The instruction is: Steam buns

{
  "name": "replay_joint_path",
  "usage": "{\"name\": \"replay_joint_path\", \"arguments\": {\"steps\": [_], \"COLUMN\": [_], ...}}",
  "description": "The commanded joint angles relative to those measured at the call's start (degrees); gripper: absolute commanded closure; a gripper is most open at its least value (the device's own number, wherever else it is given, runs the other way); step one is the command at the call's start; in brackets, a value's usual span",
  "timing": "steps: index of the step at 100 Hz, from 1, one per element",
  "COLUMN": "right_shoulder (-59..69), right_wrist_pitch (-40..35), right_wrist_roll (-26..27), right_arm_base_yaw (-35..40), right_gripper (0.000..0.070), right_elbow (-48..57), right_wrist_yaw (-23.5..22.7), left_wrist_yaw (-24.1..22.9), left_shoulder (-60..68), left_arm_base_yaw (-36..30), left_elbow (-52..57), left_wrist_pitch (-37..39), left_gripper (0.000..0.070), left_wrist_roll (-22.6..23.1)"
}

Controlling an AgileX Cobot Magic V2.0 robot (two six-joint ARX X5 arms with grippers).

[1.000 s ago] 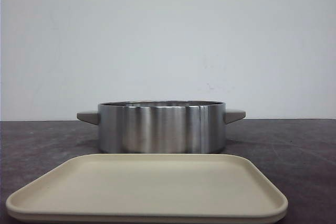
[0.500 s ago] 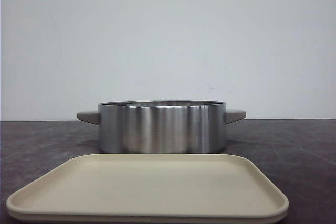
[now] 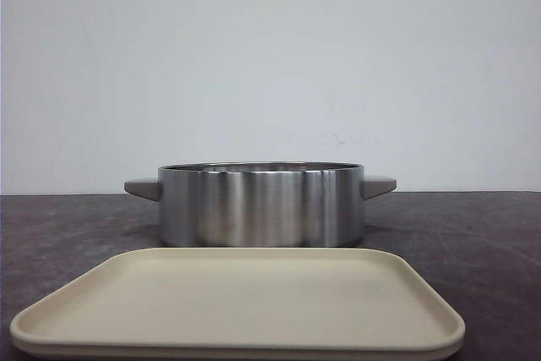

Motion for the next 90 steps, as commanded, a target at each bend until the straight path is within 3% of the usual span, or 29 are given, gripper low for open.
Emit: {"name": "replay_joint_path", "arguments": {"steps": [1, 62, 74, 90], "right_shoulder": [0.0, 0.0, 0.0, 0.0], "right_wrist_pitch": [0.3, 0.3, 0.3, 0.3], "right_wrist_roll": [0.8, 0.8, 0.8, 0.8], "right_arm_base_yaw": [0.1, 0.1, 0.1, 0.1], "right_gripper": [0.0694, 0.0694, 0.0694, 0.0694], "right_elbow": [-0.2, -0.2, -0.2, -0.2], "right_wrist_yaw": [0.1, 0.1, 0.1, 0.1], "left_wrist_yaw": [-0.3, -0.3, -0.3, -0.4], "left_shoulder": [0.3, 0.3, 0.3, 0.3], "left_arm_base_yaw": [-0.3, -0.3, -0.3, -0.3], "left_elbow": [0.6, 0.6, 0.5, 0.5], "left_wrist_pitch": [0.9, 0.9, 0.6, 0.6], "left_gripper": [0.0700, 0.0700, 0.0700, 0.0700], "left_wrist_roll": [0.4, 0.4, 4.8, 5.9]}}
